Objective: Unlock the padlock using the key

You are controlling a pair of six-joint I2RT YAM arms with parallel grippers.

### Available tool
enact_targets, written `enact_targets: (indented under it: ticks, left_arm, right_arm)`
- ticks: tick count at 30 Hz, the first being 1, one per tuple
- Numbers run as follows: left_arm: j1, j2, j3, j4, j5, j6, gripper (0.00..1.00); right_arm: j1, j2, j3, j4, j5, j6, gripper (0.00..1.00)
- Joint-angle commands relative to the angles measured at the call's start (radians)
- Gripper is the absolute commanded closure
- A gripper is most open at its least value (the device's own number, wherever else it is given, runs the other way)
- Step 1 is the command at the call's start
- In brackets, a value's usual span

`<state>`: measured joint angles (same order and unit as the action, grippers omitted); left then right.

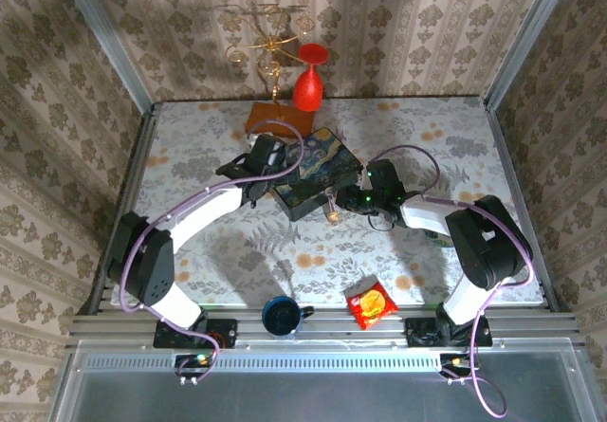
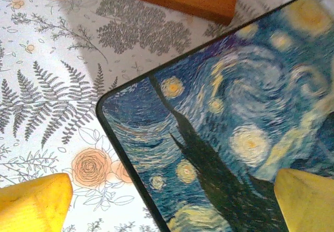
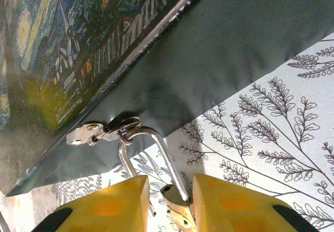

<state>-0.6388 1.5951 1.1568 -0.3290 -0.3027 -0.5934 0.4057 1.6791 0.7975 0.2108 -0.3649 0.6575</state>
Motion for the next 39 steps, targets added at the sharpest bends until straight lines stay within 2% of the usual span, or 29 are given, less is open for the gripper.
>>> enact_targets:
  ticks: [1, 13, 31, 39]
  left_arm:
    - [0.011, 0.028, 0.038, -0.016, -0.049, 0.075, 0.00]
    - [0.015, 0.104, 0.055, -0.071, -0.078, 0.079, 0.00]
    - [0.016, 0.114, 0.056, -0.093, -0.081, 0.059, 0.00]
    - [0.016, 0.114, 0.062, -0.099, -0.080, 0.057, 0.00]
  right_arm:
    - [-0.001, 0.028, 0.026, 0.023, -0.023, -0.021, 0.71]
    - [-0.002, 0.076, 0.034, 0.072, -0.062, -0.030, 0.71]
    - [-0.004, 0.128, 0.037, 0.100, -0.093, -0.038, 0.71]
    - [-0.007, 0.152, 0.043, 0.131, -0.106, -0.035, 0.75]
